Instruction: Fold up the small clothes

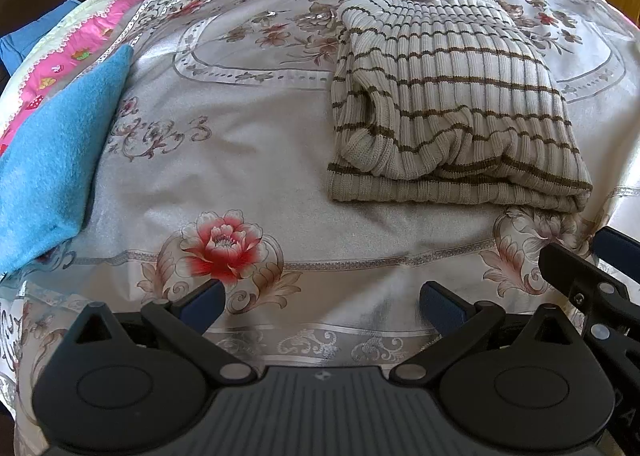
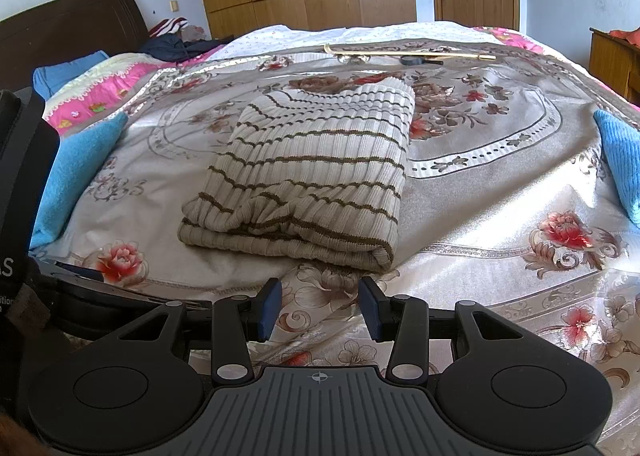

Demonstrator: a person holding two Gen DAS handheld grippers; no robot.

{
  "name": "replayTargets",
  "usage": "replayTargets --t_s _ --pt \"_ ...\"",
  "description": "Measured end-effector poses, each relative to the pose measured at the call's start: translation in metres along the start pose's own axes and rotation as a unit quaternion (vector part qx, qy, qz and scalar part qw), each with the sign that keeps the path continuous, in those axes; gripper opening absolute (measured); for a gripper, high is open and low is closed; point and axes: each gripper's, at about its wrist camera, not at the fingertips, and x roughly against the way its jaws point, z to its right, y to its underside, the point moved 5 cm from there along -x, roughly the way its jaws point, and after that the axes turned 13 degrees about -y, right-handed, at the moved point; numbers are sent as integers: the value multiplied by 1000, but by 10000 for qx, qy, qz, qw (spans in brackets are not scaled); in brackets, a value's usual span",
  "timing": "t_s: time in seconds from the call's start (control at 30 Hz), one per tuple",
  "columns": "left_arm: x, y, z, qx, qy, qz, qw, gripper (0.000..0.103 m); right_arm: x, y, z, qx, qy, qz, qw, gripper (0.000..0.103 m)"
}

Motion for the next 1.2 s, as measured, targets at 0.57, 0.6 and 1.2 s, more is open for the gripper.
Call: replayTargets --t_s 0.57,0.6,1.2 --pt "-1 0 2 -85 -45 49 9999 103 1 -1 -1 233 310 30 9992 47" --pt "-1 0 2 -89 -46 53 9999 103 1 -1 -1 244 325 31 9992 47" --pt "0 0 4 -126 -74 111 9998 103 1 -2 0 267 369 42 9990 47"
